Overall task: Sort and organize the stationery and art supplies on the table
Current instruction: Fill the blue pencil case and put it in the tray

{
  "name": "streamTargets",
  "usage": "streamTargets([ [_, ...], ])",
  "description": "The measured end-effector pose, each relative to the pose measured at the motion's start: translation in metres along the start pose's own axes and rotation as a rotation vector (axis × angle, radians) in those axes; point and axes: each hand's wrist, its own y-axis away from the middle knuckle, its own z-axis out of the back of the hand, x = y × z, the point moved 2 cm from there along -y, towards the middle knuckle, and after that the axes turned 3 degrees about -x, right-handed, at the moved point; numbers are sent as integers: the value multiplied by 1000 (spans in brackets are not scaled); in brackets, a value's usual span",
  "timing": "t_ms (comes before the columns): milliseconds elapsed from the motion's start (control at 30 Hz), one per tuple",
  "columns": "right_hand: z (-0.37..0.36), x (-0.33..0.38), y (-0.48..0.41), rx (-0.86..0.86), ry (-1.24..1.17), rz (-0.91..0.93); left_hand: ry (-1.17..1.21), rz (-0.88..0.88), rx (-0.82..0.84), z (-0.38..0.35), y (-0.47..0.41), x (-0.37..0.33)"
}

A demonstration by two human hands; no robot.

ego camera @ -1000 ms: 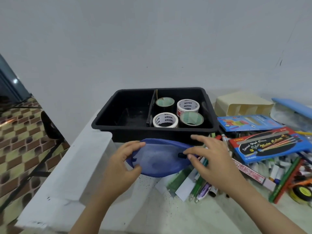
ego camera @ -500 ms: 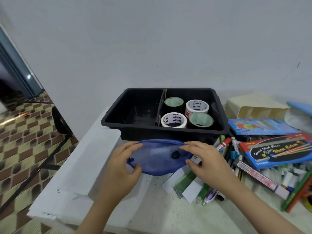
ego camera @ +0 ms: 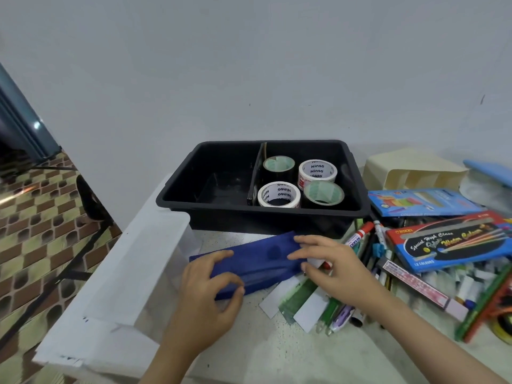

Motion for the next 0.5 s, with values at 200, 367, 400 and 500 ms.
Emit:
streamTargets([
  [200, 30, -6, 12, 119, 153, -31, 159, -17, 88, -15, -10, -22],
  [367, 25, -12, 31, 280, 467, 32, 322, 49, 87, -27, -23, -33],
  [400, 24, -11, 33, 289, 487, 37, 343, 65, 81, -29, -25, -35],
  [500, 23, -8, 36, 317, 505, 21, 419, 148, 84, -36, -29, -38],
])
